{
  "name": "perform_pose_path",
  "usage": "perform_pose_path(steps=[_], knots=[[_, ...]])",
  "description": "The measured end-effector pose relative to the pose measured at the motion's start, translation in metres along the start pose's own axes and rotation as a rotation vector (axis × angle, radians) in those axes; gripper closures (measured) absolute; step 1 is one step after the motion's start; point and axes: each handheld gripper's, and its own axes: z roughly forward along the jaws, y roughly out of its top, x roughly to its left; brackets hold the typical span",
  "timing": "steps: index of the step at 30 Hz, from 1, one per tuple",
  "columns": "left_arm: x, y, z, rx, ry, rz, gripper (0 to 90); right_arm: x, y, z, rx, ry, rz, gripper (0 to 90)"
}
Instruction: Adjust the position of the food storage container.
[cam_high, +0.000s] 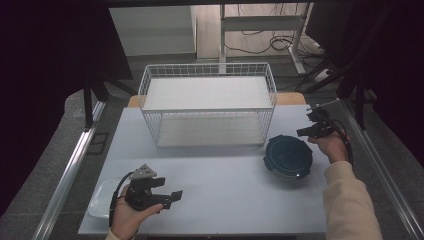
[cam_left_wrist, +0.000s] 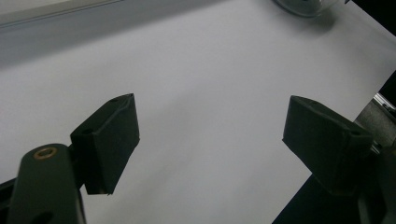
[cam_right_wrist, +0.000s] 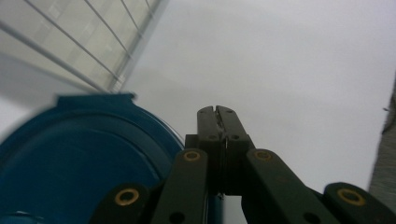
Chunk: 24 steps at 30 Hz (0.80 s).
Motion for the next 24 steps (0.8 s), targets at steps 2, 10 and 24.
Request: perform_pose_path(steps=[2, 10, 24], knots=[[0.000, 0.000, 0.000, -0.001, 0.000, 0.002, 18.2, 0.000, -0.001, 0.004, 0.020, -0.016, -0.036, 89.1], [0.000, 0.000, 0.000, -0.006, 0.006, 0.006, 18.4, 0.007, -0.004, 0.015, 0.072, -0.070, -0.098, 89.3], [-0.007, 0.001, -0.001, -0.017, -0.003, 0.016, 18.7, 0.034, -0.017, 0.012, 0.058, -0.063, -0.067, 89.7]])
